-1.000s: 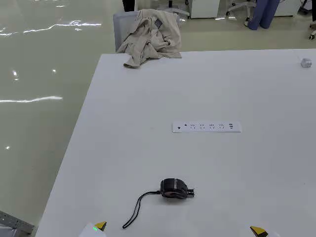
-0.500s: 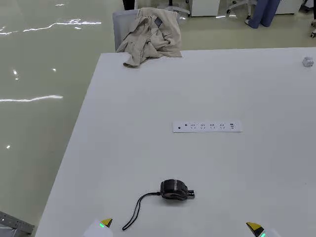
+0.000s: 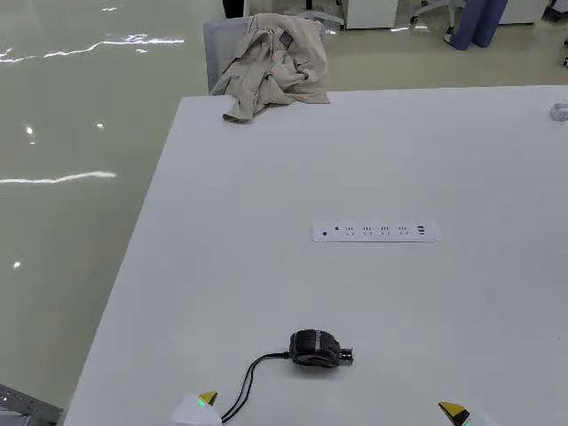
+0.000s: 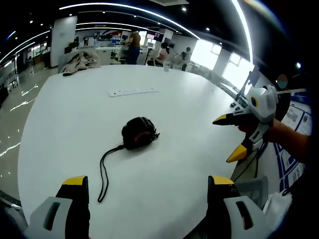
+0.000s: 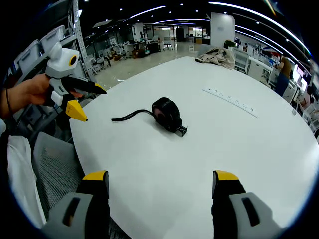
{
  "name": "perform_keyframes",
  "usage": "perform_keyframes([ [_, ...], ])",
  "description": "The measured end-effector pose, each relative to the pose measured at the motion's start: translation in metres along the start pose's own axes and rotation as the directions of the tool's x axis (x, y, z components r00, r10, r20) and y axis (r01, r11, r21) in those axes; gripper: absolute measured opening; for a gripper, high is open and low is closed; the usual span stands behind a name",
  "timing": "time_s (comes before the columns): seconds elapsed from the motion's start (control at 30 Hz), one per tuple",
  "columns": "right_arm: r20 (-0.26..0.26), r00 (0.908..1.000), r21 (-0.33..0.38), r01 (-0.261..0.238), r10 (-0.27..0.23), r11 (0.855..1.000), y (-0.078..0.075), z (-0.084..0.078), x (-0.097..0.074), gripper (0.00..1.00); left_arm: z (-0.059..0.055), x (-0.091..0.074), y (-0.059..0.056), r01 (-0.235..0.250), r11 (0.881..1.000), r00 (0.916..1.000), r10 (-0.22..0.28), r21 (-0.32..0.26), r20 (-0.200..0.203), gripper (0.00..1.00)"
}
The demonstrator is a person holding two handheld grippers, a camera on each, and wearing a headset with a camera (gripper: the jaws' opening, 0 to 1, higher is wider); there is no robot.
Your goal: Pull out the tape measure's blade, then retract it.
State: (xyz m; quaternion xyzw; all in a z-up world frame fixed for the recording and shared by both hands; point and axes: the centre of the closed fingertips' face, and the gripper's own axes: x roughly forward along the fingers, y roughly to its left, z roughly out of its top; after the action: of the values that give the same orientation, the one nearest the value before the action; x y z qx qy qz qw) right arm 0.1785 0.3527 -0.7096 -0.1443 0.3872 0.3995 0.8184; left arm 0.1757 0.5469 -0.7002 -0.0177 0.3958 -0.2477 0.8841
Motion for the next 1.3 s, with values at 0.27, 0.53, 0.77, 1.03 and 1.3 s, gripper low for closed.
perform_keyframes([
  [0.27,-0.002,0.9998,-0.012,-0.017,0.017,1.000,0.001,0.004,0.009,0.87,0.002,0.015,0.000,0.008,1.000,1.0000,-0.008,0.000,-0.005,0.96],
  [0.53,-0.008,0.9996,-0.027,-0.026,0.026,0.999,0.000,0.006,0.015,0.86,0.003,0.024,0.001,0.020,1.000,0.9997,-0.020,0.011,-0.013,0.96],
  [0.77,-0.008,0.9993,-0.053,-0.038,0.037,0.998,0.001,0.007,0.021,0.85,0.003,0.032,0.003,0.027,0.999,0.9996,-0.027,0.035,-0.013,0.95],
  [1.03,-0.010,0.9985,-0.088,-0.054,0.053,0.995,0.001,0.007,0.032,0.82,0.003,0.039,0.003,0.042,0.996,0.9990,-0.041,0.084,-0.018,0.92],
  [1.3,0.000,0.9981,-0.121,-0.062,0.062,0.991,-0.008,0.015,0.041,0.78,0.004,0.048,0.008,0.049,0.992,0.9984,-0.046,0.113,-0.033,0.91],
])
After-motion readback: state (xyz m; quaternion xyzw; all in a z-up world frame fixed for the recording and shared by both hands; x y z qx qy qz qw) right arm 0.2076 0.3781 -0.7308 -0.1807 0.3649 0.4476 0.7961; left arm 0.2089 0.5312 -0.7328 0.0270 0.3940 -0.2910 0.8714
